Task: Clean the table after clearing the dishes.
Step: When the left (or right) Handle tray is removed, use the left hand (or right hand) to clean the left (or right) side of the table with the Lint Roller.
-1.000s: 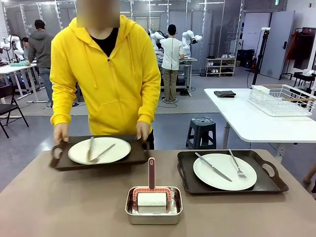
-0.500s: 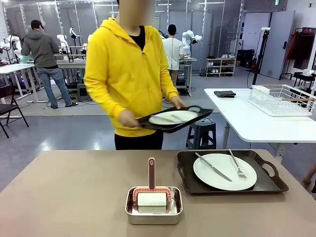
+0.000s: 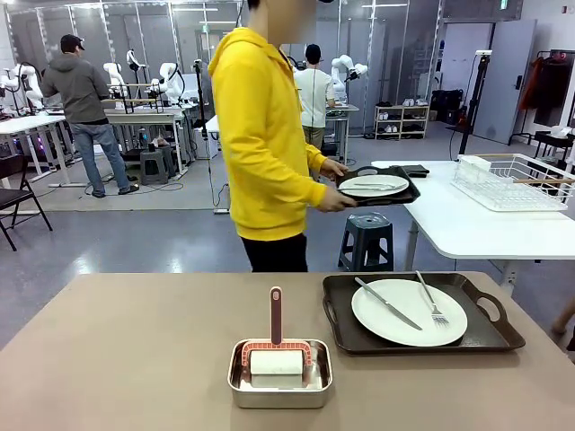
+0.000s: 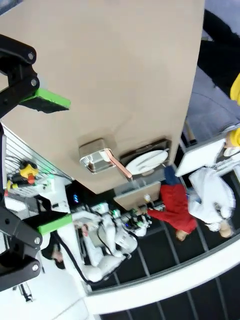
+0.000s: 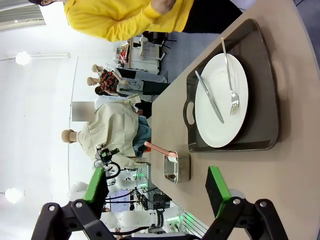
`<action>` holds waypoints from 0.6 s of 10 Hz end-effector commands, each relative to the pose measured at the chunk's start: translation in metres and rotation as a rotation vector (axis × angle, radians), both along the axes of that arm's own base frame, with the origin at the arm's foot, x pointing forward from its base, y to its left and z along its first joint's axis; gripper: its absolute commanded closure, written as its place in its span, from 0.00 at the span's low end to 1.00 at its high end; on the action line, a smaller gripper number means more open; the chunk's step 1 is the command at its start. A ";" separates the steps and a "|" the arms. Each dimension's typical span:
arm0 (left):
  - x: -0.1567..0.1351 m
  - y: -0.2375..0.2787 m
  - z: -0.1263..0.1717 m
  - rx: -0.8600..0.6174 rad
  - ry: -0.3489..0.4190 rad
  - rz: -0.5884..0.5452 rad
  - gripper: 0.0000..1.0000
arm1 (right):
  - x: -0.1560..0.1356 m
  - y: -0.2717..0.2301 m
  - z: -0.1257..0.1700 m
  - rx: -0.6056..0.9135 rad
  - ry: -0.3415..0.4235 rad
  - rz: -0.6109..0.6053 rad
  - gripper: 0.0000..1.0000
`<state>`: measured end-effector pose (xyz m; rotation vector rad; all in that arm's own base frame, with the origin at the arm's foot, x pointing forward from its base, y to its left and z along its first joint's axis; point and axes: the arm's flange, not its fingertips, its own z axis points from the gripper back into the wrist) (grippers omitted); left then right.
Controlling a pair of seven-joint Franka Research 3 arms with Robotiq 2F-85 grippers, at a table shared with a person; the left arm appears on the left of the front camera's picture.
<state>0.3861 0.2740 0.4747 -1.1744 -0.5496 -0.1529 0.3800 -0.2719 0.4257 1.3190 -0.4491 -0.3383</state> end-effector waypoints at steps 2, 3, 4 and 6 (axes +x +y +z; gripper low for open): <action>0.055 -0.069 0.056 0.285 -0.082 -0.167 0.00 | -0.003 -0.001 0.002 -0.008 0.002 0.002 0.00; 0.078 -0.109 0.076 0.397 -0.126 -0.267 0.00 | -0.003 -0.001 0.002 -0.008 0.002 0.002 0.00; 0.095 -0.148 0.088 0.477 -0.155 -0.346 0.00 | -0.003 -0.001 0.002 -0.008 0.002 0.002 0.00; 0.112 -0.229 0.090 0.618 -0.227 -0.501 0.00 | -0.003 -0.001 0.002 -0.008 0.002 0.002 0.00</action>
